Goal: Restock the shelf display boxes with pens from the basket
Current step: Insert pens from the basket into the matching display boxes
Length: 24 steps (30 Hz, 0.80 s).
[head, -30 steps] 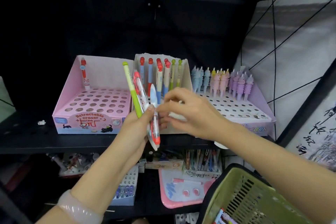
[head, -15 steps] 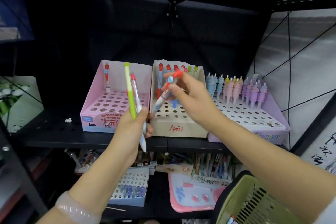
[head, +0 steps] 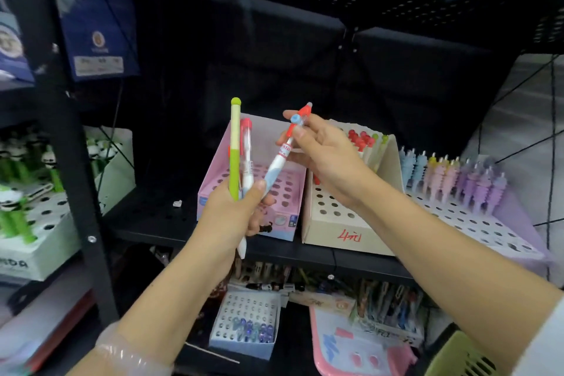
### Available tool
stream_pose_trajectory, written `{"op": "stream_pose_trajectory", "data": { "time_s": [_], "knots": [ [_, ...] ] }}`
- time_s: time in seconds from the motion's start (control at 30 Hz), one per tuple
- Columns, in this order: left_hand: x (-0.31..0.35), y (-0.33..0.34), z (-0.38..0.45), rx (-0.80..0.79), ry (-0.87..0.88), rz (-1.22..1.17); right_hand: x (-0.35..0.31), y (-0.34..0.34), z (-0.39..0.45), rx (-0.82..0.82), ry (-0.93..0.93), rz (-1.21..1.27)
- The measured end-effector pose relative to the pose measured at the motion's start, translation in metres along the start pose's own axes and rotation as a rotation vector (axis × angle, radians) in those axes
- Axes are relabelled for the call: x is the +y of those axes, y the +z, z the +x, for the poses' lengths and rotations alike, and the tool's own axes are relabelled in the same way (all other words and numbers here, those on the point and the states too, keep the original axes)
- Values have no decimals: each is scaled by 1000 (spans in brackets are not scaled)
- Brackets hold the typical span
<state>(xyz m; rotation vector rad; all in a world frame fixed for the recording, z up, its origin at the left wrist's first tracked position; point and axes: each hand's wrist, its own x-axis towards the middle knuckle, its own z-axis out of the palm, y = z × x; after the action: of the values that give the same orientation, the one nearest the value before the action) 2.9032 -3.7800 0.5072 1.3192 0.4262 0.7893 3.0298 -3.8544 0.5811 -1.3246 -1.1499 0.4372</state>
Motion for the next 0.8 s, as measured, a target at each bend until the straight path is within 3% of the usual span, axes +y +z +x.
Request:
{"op": "stream_pose_trajectory", "data": {
  "time_s": [0.3,0.43,0.57,0.8],
  "knots": [
    [-4,-35,21,209,115,170,9,28,44,279,64,31],
    [-13,-59,32,332,149,278,19,22,79,442,-54,-364],
    [-26,-65,34,302,68,273,45,24,98,391,-103,-733],
    [-36,-68,29,294,20,267,68,28,111,302,-105,-872]
  ]
}}
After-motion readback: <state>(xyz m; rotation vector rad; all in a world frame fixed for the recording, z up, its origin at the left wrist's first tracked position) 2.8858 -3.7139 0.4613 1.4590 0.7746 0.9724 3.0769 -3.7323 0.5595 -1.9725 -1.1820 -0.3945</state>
